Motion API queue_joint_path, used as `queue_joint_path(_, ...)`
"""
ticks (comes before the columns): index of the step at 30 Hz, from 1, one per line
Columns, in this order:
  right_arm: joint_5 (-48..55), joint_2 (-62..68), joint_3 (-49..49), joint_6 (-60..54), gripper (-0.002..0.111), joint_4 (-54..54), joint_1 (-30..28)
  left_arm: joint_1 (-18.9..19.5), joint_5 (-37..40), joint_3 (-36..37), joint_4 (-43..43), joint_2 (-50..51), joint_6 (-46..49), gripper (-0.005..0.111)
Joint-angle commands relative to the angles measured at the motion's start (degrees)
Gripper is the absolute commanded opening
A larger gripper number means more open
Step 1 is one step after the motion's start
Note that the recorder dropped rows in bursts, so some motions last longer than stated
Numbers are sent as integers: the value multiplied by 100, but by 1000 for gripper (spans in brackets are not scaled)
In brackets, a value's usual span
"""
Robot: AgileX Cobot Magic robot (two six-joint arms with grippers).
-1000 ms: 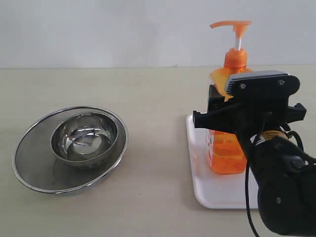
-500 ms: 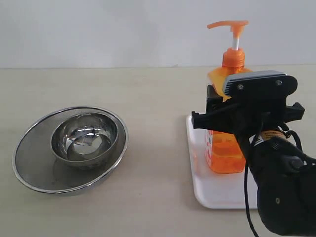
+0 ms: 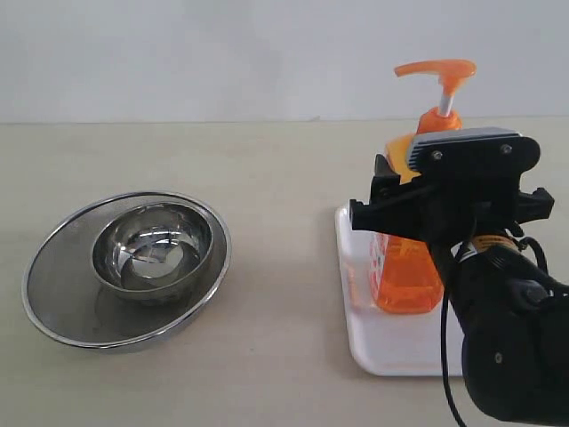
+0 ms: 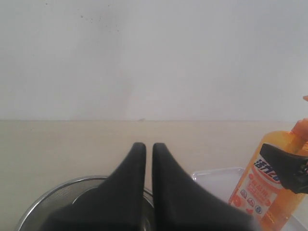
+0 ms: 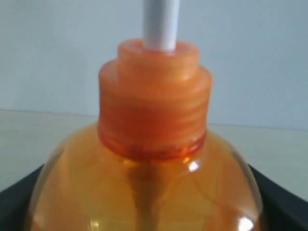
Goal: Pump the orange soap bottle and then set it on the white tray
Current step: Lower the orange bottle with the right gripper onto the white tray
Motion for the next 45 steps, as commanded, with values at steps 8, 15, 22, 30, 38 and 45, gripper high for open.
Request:
queue_joint_path(8,-54,-90,-4,-63,74,73,-22,6,-155,32,-24,-19,39,5)
queue_joint_path(15,295,-90,-4,-60,74,73,-22,6,-81,32,-24,-19,39,5)
queue_joint_path(22,599,-90,-4,269,74,38,-22,6,273,32,-24,-19,39,5)
queue_joint_path(30,601,-90,-4,297,74,40,-22,6,273,32,-24,-19,39,5)
queue_joint_path(38,724,-90,-4,212,95,89,-22,6,273,32,-24,-19,39,5)
queue_joint_path(45,853,-90,-4,145,105,125,-22,6,271,32,-24,-19,39,5)
